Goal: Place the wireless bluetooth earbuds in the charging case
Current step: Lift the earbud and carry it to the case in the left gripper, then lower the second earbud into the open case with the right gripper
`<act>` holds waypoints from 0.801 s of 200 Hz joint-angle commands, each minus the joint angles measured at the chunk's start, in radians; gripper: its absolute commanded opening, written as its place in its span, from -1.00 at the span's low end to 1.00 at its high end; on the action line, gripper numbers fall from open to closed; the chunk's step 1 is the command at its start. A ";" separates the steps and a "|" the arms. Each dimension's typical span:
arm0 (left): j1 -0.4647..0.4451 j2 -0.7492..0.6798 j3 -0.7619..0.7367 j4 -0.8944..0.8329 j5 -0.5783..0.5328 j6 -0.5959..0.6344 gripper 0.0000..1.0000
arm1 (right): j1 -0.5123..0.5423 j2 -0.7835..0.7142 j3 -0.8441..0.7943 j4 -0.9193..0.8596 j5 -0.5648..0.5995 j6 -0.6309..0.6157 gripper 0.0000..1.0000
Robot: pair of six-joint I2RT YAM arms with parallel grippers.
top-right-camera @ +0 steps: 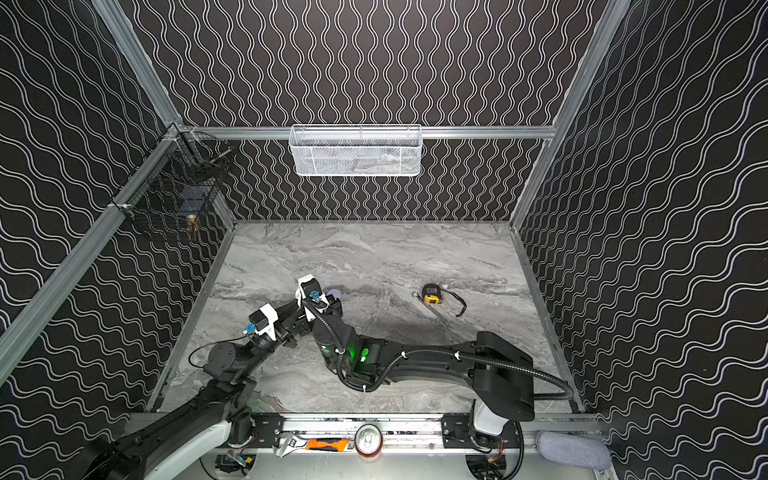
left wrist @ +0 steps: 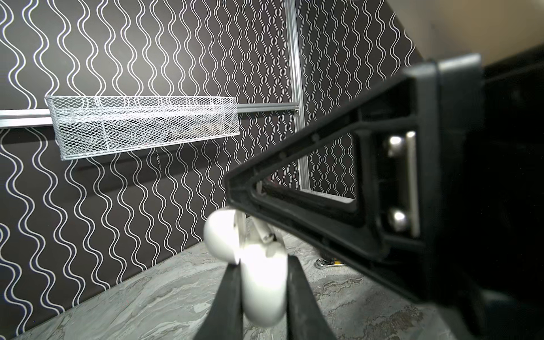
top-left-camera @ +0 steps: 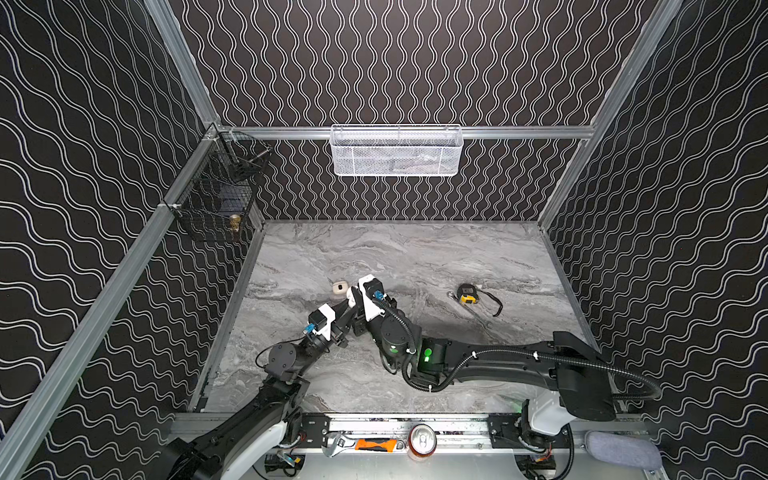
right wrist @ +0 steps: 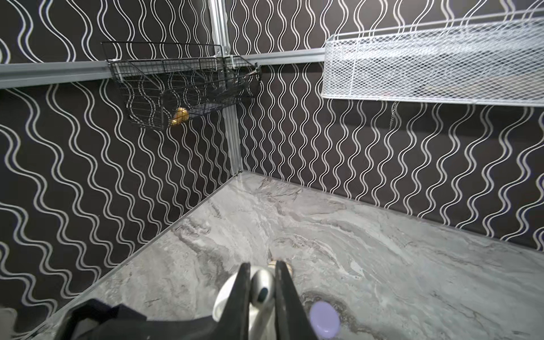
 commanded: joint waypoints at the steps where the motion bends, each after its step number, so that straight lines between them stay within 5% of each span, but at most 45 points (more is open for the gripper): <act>1: 0.001 -0.005 -0.001 0.023 0.003 -0.006 -1.00 | 0.001 0.007 -0.012 0.075 0.027 -0.042 -0.92; 93: -0.001 -0.010 0.000 0.015 -0.002 -0.010 -1.00 | 0.022 -0.029 -0.202 0.275 -0.076 -0.003 -0.96; 160: -0.001 -0.012 0.001 0.014 0.000 -0.010 -1.00 | 0.029 -0.057 -0.216 0.468 -0.073 -0.163 -0.99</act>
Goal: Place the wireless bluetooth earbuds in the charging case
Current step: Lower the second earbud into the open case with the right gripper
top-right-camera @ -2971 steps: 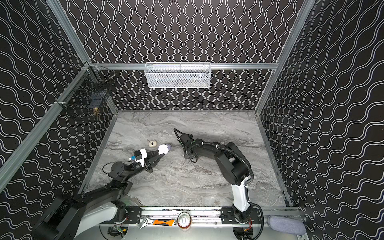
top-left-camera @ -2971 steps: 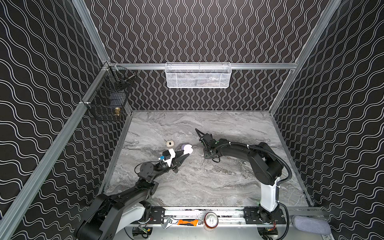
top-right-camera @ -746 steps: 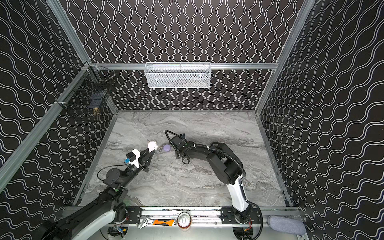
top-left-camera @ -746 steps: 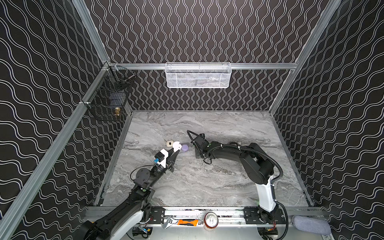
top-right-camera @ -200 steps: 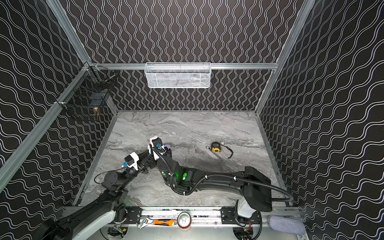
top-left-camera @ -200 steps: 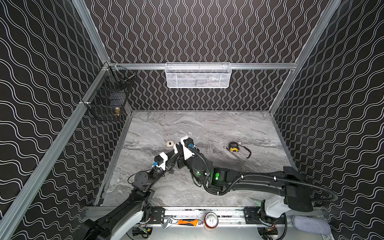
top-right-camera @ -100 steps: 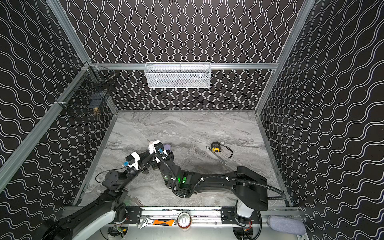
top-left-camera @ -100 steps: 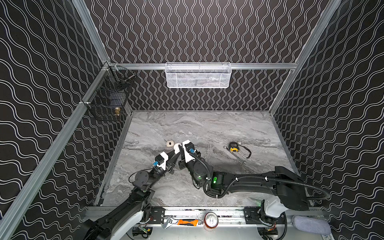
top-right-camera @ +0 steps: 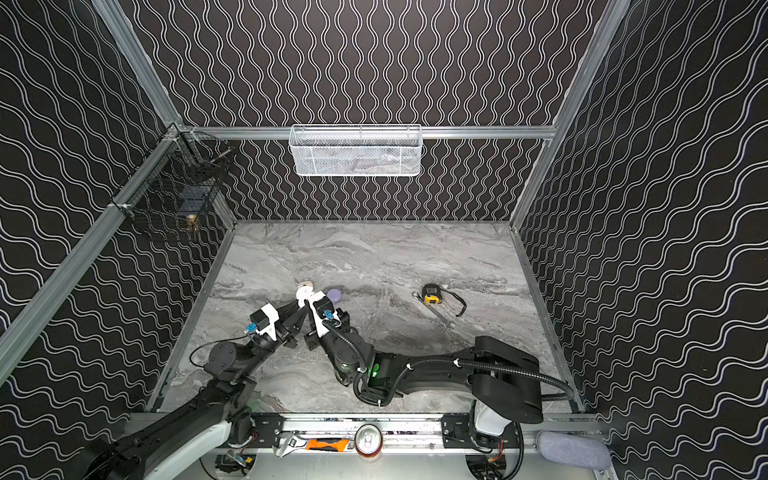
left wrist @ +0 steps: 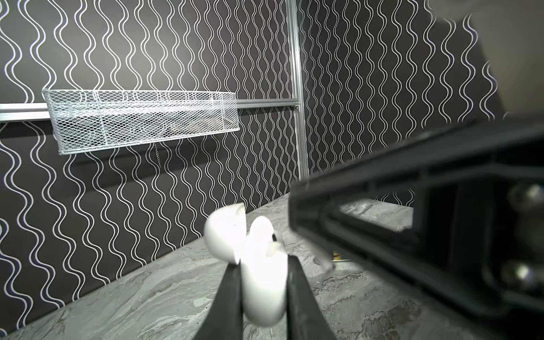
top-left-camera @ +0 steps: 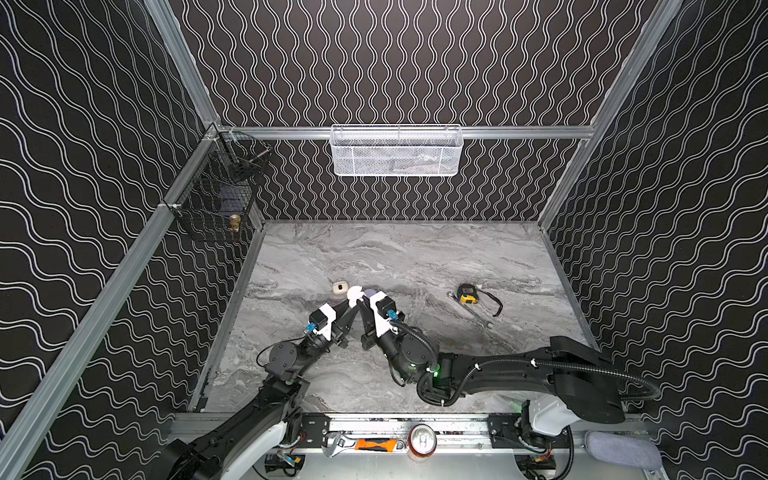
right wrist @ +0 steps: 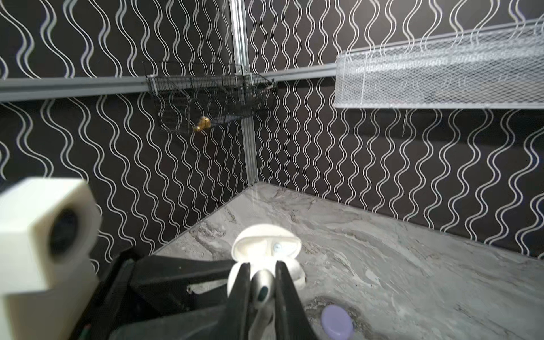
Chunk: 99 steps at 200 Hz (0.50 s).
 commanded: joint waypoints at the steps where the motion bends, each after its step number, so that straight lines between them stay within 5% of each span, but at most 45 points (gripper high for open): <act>1: -0.001 -0.005 0.001 0.038 0.003 -0.010 -1.00 | 0.001 -0.002 -0.002 0.158 -0.005 -0.091 -0.99; 99: -0.001 -0.011 -0.003 0.043 -0.001 -0.007 -1.00 | -0.047 0.136 0.064 0.264 -0.037 -0.137 -1.00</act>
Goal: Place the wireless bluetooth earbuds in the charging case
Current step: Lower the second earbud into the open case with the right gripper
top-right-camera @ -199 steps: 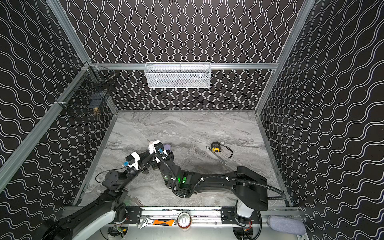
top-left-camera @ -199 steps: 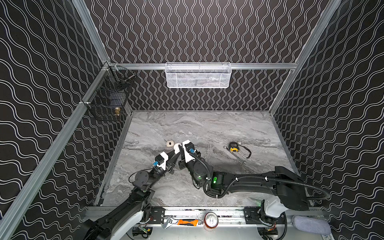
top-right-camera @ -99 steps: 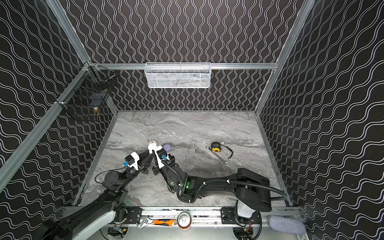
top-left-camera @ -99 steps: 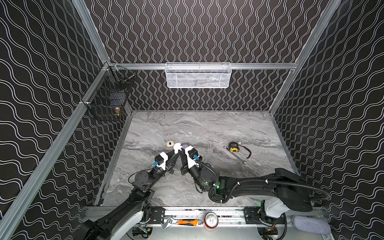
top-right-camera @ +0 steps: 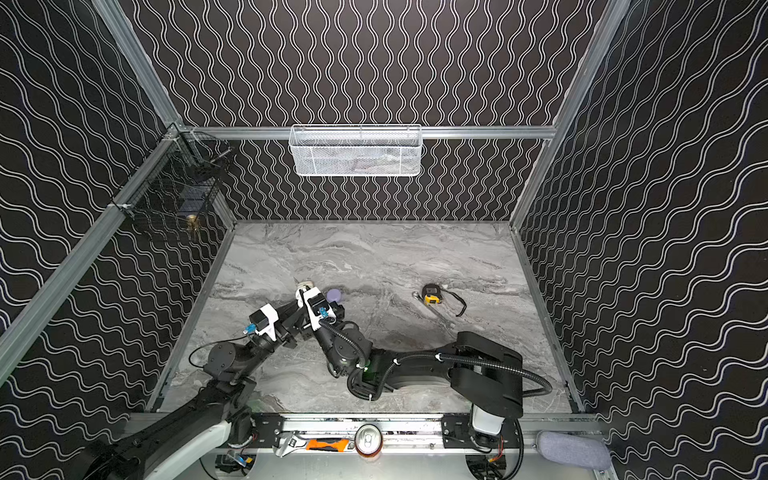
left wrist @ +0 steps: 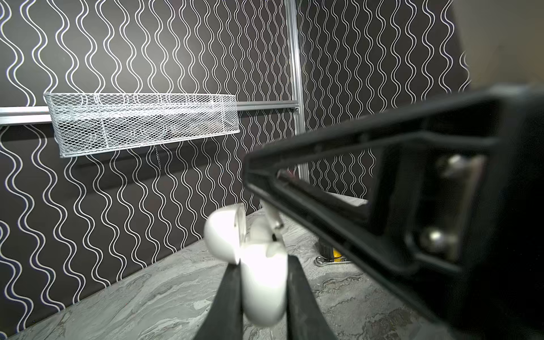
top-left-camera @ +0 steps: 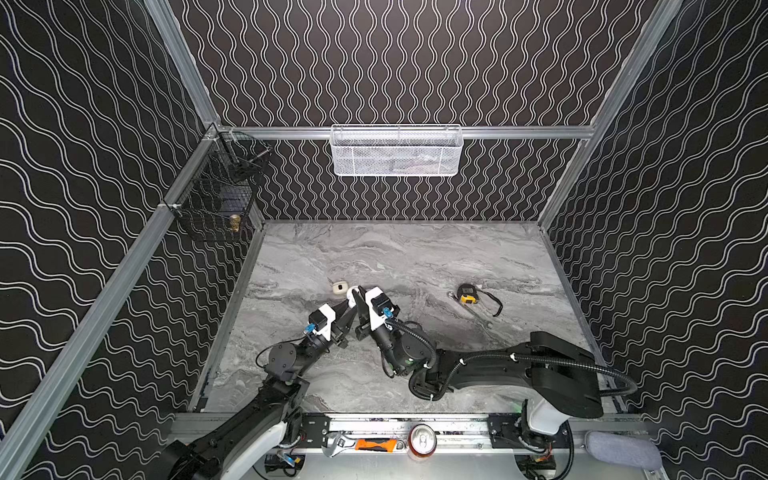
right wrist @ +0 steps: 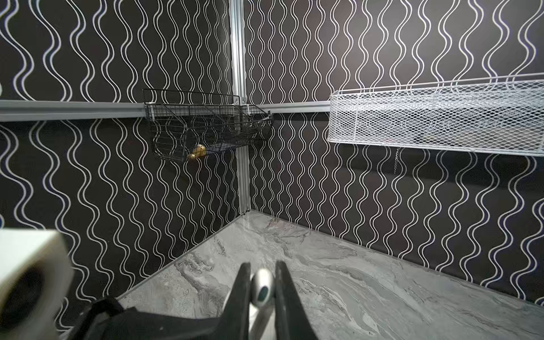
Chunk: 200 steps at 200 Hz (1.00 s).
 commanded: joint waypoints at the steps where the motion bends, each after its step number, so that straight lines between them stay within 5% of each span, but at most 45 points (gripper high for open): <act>1: -0.001 -0.004 -0.003 0.041 -0.001 -0.006 -1.00 | -0.009 0.019 0.008 0.090 -0.014 -0.013 -1.00; 200: -0.004 -0.010 -0.018 0.068 0.002 0.006 -1.00 | 0.017 0.007 -0.072 0.094 -0.031 0.086 -0.98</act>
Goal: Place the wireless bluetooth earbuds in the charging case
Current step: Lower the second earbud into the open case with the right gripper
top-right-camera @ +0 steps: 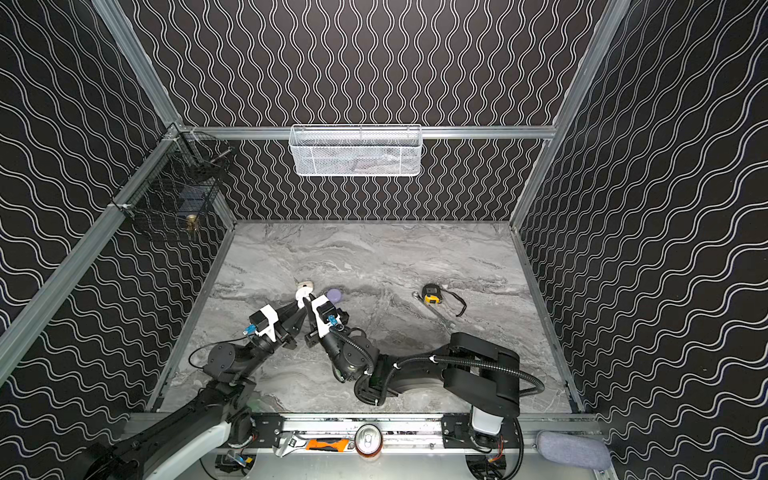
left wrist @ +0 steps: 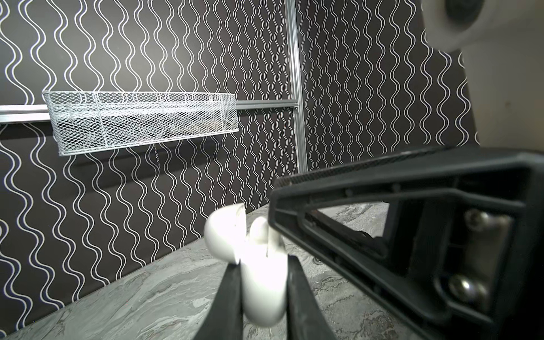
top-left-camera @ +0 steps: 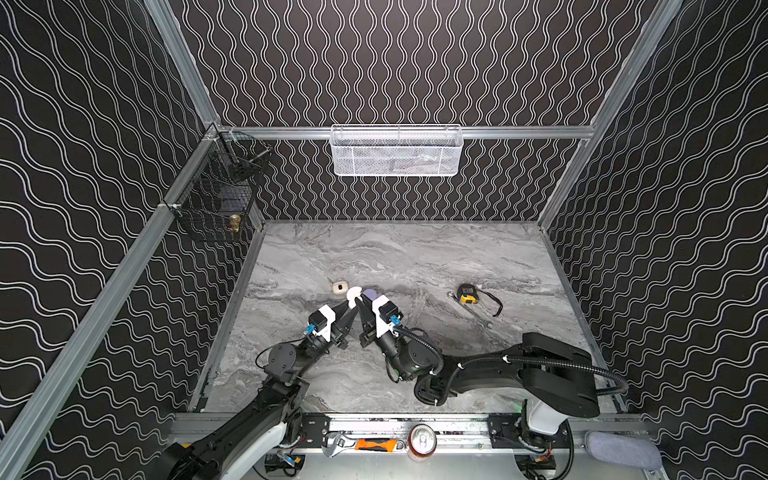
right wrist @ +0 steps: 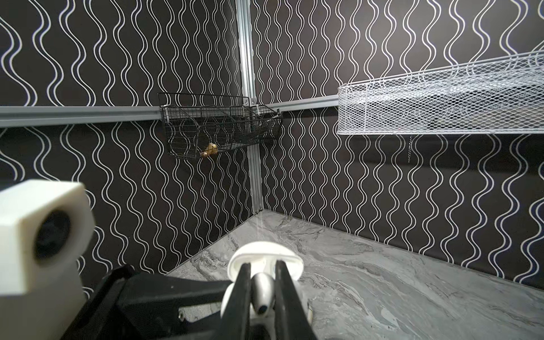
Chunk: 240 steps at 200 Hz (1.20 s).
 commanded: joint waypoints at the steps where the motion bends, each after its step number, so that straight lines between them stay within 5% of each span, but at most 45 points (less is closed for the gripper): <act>1: -0.001 0.003 -0.010 0.079 0.003 0.006 -1.00 | 0.004 -0.001 0.018 -0.026 0.013 0.028 -0.98; 82: -0.015 0.018 -0.024 0.125 0.005 0.037 -1.00 | 0.004 -0.057 0.109 -0.312 0.036 0.176 -0.98; 240: -0.026 -0.030 -0.019 0.054 -0.027 0.049 -1.00 | 0.027 -0.076 0.070 -0.311 0.092 0.161 -1.00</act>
